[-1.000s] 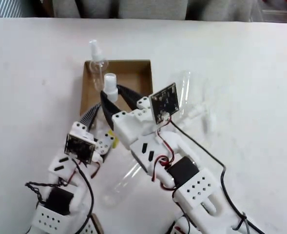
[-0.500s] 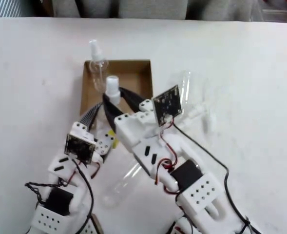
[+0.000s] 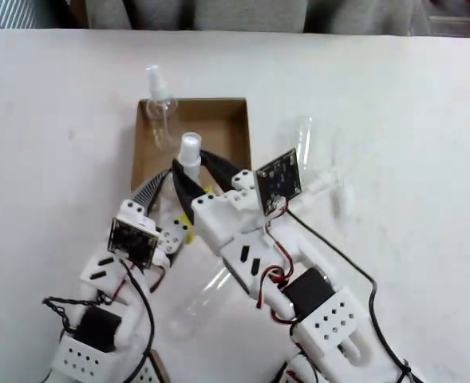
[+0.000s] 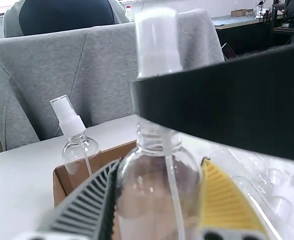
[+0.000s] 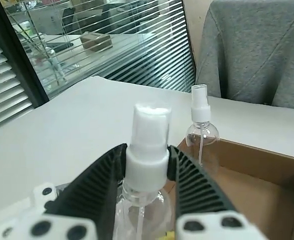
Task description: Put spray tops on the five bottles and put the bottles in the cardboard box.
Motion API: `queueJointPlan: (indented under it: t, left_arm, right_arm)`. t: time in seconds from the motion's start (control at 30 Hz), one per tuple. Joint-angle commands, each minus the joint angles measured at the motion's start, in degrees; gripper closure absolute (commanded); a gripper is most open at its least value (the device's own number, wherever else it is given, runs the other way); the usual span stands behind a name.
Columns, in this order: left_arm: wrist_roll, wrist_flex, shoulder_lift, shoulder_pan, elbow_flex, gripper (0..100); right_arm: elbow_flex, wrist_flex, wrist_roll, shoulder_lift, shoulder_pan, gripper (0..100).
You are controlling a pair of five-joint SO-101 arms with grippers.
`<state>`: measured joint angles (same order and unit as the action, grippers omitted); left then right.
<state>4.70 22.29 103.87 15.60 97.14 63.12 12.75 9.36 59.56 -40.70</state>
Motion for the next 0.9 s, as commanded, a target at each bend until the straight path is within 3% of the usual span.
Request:
queueJointPlan:
  t: [0.0,0.1,0.37,0.63,0.87]
  left_arm:
    - [-0.53,-1.41,1.1,-0.75,-0.26,93]
    - [-0.53,-1.41,1.1,-0.75,-0.26,93]
    - [-0.53,-1.41,1.1,-0.75,-0.26,93]
    - [-0.53,-1.41,1.1,-0.75,-0.26,93]
    - [-0.53,-1.41,1.1,-0.75,-0.26,93]
  right_arm:
    - [0.26,0.66,0.53,0.04,-0.31,98.0]
    - [0.35,1.1,0.53,0.13,-0.31,96.8]
    - [0.09,1.19,0.53,0.66,-2.33,77.2]
    - [-0.09,1.36,0.09,8.22,-4.0,76.6]
    - [-5.63,9.8,0.44,10.42,-4.0,76.5]
